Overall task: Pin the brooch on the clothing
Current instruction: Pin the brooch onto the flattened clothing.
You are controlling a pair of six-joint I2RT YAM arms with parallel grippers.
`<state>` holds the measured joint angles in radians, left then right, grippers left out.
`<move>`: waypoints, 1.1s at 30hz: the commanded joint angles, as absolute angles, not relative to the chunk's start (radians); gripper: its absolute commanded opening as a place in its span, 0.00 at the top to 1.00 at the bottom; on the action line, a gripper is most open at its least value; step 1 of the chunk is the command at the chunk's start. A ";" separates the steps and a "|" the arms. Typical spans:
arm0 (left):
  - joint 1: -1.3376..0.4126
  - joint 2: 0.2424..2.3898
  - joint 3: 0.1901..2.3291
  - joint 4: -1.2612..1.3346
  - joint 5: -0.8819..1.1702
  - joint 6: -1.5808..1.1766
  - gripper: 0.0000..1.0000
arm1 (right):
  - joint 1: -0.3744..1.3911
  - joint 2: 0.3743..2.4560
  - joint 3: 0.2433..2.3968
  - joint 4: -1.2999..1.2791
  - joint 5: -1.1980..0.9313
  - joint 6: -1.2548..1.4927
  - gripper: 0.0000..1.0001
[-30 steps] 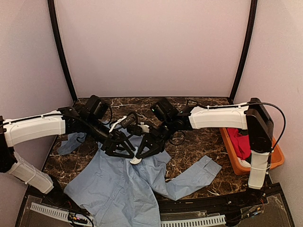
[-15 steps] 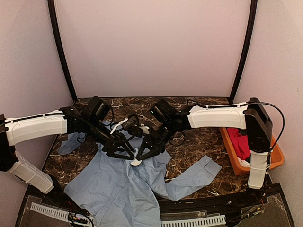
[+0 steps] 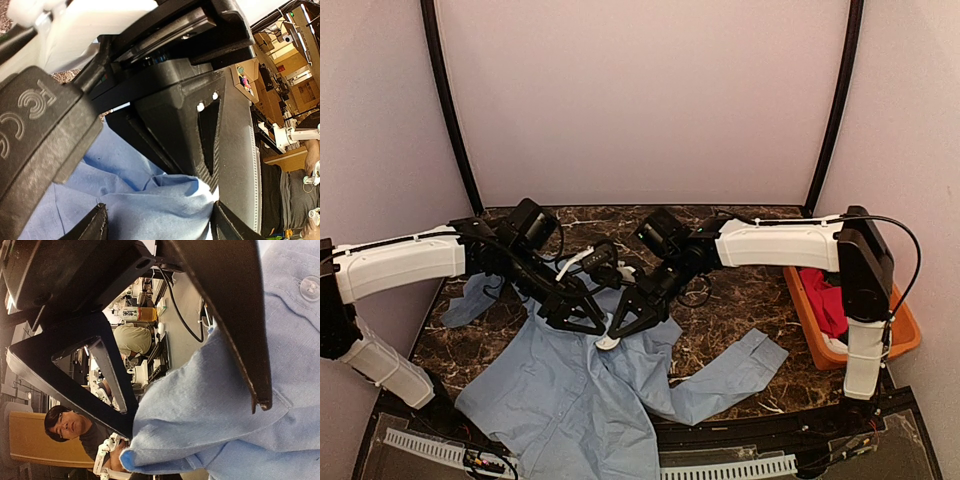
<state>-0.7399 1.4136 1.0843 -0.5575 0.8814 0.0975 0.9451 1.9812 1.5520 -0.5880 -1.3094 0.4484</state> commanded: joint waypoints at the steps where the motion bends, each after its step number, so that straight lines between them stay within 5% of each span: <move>1: -0.746 1.401 1.106 -0.587 0.896 0.118 0.30 | 0.935 1.995 1.574 -0.601 -1.298 0.430 1.00; 26: -0.775 1.429 1.151 -0.639 0.859 0.167 0.30 | 0.925 1.998 1.568 -0.601 -1.292 0.442 1.00; 33: -0.709 1.342 1.111 -0.503 1.021 0.089 0.29 | 0.923 1.992 1.563 -0.602 -1.292 0.438 1.00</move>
<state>-0.7536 1.4322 1.1294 -0.5991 0.9001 0.1429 0.9283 1.9865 1.5524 -0.5961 -1.3041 0.4461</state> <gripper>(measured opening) 0.705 0.008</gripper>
